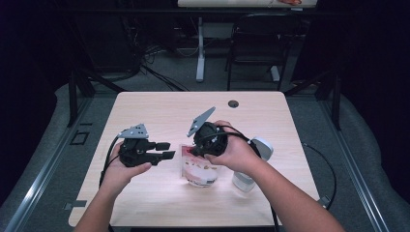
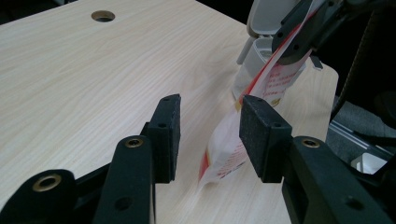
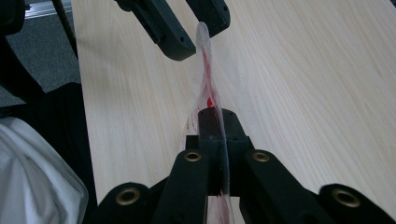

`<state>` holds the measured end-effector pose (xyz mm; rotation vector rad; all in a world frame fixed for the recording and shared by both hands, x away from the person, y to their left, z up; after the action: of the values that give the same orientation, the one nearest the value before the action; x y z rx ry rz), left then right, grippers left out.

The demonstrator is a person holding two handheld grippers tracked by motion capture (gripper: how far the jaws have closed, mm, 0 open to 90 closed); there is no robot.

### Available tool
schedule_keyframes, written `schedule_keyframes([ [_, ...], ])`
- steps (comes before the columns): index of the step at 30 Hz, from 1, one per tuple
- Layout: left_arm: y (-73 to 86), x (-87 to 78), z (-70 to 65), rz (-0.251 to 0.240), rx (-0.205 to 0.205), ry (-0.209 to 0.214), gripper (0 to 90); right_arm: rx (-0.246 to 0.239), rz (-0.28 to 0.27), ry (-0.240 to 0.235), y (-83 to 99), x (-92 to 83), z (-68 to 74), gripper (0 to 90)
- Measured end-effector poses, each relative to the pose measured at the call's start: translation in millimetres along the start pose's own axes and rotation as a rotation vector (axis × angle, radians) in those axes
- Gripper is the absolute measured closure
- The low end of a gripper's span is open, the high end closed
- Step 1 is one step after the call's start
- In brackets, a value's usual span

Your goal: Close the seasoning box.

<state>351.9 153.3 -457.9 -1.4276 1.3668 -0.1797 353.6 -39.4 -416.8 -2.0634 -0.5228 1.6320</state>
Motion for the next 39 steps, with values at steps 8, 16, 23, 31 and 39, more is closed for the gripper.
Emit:
schedule_keyframes([
  [8,1.4,4.9,-3.5,0.009,0.035,0.019,56.6,-0.011,-0.009,-0.006,0.4,-7.2,1.2,90.0],
  [16,3.7,10.7,-5.6,0.015,0.052,0.046,53.7,-0.033,-0.008,0.0,-1.7,-14.6,5.3,90.0],
  [23,4.7,14.9,-7.1,0.016,0.056,0.064,51.6,-0.045,-0.011,-0.004,-2.4,-21.0,6.6,90.0],
  [31,5.9,16.9,-7.8,0.011,0.057,0.083,50.9,-0.035,-0.014,-0.002,-2.0,-26.3,6.6,90.0],
  [39,6.5,17.9,-10.2,0.021,0.07,0.107,48.8,-0.049,-0.003,0.008,-3.0,-33.1,5.1,90.0],
])
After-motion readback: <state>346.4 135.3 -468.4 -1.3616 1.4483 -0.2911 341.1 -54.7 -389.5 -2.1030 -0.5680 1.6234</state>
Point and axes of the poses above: each handheld gripper's, and its own axes: x roughly forward along the jaws, y roughly out of its underside, z roughly to its left, the point moved 4 cm from there along x, roughly forward along the jaws, and after that the axes turned 15 degrees about -x, right-handed, at the moved point
